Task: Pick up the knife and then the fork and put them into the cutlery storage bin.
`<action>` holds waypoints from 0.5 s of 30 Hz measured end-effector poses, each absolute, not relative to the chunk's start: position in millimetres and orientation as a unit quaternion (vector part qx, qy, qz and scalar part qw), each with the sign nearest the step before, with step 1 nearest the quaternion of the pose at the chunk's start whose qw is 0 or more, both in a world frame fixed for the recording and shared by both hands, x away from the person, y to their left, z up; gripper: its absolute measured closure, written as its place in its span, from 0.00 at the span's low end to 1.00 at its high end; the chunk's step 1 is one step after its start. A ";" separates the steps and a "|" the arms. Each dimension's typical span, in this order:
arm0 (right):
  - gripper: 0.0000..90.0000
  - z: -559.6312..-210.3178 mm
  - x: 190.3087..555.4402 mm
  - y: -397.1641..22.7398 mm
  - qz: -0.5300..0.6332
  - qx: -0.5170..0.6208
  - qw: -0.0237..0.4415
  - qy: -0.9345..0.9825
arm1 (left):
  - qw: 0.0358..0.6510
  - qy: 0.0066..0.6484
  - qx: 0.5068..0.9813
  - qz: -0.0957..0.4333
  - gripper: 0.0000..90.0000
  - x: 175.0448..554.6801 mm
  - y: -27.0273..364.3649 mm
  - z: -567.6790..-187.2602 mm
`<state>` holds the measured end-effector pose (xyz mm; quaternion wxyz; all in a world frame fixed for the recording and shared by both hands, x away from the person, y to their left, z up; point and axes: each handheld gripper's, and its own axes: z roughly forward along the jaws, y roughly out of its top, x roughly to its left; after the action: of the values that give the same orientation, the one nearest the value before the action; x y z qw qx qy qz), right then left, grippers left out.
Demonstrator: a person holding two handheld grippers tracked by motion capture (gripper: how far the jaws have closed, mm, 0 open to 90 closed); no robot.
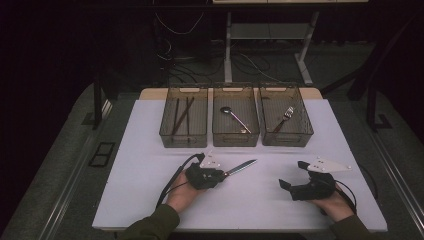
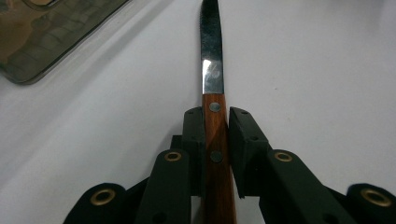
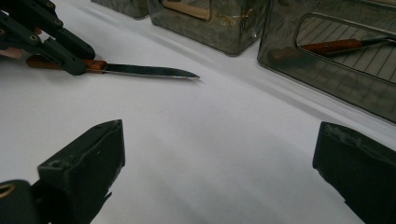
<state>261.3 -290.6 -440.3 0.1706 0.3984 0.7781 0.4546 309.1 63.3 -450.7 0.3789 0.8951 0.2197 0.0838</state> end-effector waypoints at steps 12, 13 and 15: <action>0.03 -437.0 261.2 -290.2 0.458 0.405 0.162 0.775 | 0.407 0.226 0.880 0.089 0.85 307.4 68.8 -439.2; 0.03 -435.9 261.4 -289.8 0.458 0.408 0.161 0.774 | 0.415 0.229 0.876 0.089 0.85 307.1 69.6 -437.6; 0.03 -433.4 261.8 -288.9 0.459 0.410 0.155 0.773 | 0.424 0.233 0.871 0.090 0.85 306.8 71.9 -434.0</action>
<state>261.8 -288.9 -433.4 0.1552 0.4098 0.7727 0.4592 306.8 71.9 -434.0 0.4237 0.8706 0.2335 0.0899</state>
